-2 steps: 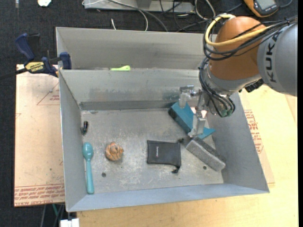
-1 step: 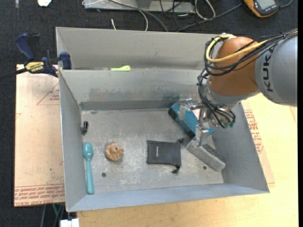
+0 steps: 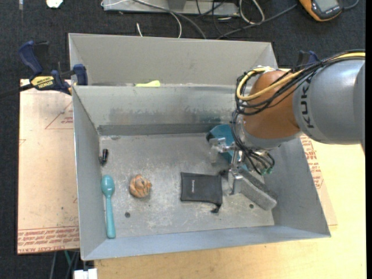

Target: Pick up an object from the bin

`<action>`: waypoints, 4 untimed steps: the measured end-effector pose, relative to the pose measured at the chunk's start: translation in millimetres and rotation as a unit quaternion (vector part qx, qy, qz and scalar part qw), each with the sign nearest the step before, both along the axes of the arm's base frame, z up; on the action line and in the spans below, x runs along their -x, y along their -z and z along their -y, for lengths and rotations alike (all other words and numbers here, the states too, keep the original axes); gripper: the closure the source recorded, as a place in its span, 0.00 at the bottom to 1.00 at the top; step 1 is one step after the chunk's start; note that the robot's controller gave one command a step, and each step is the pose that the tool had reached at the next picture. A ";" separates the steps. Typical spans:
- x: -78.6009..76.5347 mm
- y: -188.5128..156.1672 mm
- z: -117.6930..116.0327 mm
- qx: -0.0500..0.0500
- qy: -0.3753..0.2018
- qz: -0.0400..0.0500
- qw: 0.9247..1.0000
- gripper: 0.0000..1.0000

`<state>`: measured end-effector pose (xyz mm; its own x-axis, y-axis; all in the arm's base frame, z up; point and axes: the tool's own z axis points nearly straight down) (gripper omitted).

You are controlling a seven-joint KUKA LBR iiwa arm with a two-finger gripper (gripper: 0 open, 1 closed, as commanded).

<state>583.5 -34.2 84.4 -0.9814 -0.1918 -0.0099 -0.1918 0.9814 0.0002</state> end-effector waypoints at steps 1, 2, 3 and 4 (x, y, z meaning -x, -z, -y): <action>17.0 13.5 9.5 0.002 -0.111 0.003 0.994 1.00; 17.0 13.5 9.5 0.002 -0.112 0.003 0.994 1.00; 15.3 -45.8 20.4 0.002 -0.143 0.002 0.990 1.00; 23.7 -120.2 13.2 0.000 -0.100 -0.001 0.995 1.00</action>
Offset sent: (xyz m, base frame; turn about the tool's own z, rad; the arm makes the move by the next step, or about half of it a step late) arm 0.0000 0.0000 0.0000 0.0000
